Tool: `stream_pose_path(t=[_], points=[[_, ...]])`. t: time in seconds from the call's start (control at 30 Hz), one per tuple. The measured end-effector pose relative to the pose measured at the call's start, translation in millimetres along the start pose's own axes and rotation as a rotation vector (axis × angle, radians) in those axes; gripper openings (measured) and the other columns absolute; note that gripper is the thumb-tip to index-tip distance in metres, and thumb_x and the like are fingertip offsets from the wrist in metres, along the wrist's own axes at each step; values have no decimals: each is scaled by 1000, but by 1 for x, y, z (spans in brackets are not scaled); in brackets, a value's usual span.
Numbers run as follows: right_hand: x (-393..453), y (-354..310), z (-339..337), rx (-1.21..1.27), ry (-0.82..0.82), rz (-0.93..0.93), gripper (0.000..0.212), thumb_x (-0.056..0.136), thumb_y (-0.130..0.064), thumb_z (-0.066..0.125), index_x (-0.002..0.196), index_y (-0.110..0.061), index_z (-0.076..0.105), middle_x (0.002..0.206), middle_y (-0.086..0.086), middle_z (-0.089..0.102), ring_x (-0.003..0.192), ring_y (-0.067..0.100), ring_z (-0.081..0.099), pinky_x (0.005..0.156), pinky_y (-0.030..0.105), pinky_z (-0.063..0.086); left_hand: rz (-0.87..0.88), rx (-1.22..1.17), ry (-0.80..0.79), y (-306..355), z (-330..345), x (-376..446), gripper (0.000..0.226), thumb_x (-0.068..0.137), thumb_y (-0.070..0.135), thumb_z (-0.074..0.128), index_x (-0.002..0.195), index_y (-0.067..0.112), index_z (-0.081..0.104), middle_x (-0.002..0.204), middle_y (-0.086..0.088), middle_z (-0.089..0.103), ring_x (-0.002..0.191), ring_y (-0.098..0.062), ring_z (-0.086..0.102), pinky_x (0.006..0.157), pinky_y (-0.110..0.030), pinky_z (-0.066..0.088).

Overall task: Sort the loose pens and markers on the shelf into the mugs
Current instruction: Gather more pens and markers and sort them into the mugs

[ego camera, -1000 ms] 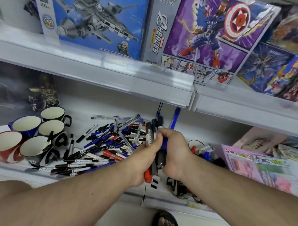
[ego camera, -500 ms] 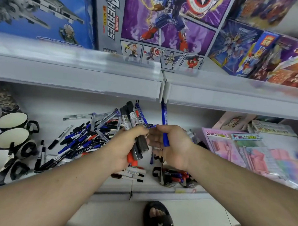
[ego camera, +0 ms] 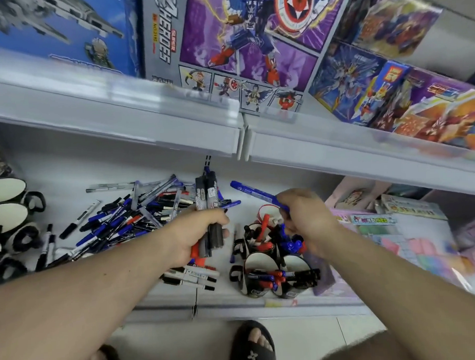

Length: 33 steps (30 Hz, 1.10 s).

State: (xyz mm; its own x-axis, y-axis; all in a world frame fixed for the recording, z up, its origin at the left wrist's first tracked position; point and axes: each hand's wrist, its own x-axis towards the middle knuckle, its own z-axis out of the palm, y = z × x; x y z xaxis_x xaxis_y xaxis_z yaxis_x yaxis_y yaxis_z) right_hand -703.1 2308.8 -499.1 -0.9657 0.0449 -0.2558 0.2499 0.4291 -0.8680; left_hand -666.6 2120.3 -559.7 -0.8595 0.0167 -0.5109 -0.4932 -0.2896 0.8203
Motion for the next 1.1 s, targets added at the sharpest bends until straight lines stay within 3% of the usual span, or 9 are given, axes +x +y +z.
stream_pose_path(t=[0.13,0.27,0.37,0.43,0.57,0.63,0.73,0.93,1.1], points=[[29,6,-36,-83,188,-70,12,89,-11,64,77,-10,63,68,8,55,56,20,45,59,31,41,12,35,26,-6,-12,5,11,81,8,70,91,8,65,67,-9,70,77,-24,68,98,-54,48],[46,26,-47,-20,257,-27,9,87,-10,70,80,-8,64,71,14,59,52,20,46,53,30,42,-5,89,31,-12,-20,3,19,80,6,71,96,9,62,75,-11,68,75,-24,69,81,-44,56],[50,31,-26,14,144,-26,6,92,-10,65,87,-8,68,73,12,64,54,20,53,49,23,50,-10,106,33,-13,-30,-8,18,80,5,70,96,8,62,75,-11,67,70,-21,68,65,-32,55],[52,22,-2,13,37,-57,9,96,-10,59,91,-10,66,76,11,67,55,20,59,60,28,54,-1,109,35,-10,-38,-20,15,82,2,67,95,8,62,71,-10,65,62,-19,65,55,-26,53],[51,-8,62,10,-153,-165,14,100,-11,51,97,-11,65,82,10,69,58,22,63,68,35,55,23,102,101,-10,-70,-49,22,80,5,68,101,8,62,73,-9,64,67,-21,62,60,-31,50],[44,-23,99,-29,-243,-229,15,101,-12,50,96,-15,64,84,9,68,57,21,61,72,40,54,21,33,158,-15,-93,-65,23,76,6,69,96,9,60,68,-8,62,62,-20,59,54,-29,47],[32,-40,152,-68,-353,-317,12,98,-10,55,91,-19,56,81,10,69,49,17,61,64,38,51,27,-11,273,-21,-127,-83,32,69,7,72,97,8,56,68,-9,60,57,-20,57,50,-28,46],[15,-63,254,-115,-396,-498,5,91,-21,67,95,-23,64,76,1,72,51,12,66,49,24,48,59,-22,374,1,-200,-102,20,72,0,64,85,10,52,70,-11,54,57,-20,52,46,-25,44],[22,-62,341,-41,-385,-491,17,90,-23,67,107,-23,70,79,-4,72,59,18,70,56,27,51,41,-172,474,9,-250,-94,14,75,-7,50,85,1,54,66,-15,56,44,-19,53,38,-20,40]])
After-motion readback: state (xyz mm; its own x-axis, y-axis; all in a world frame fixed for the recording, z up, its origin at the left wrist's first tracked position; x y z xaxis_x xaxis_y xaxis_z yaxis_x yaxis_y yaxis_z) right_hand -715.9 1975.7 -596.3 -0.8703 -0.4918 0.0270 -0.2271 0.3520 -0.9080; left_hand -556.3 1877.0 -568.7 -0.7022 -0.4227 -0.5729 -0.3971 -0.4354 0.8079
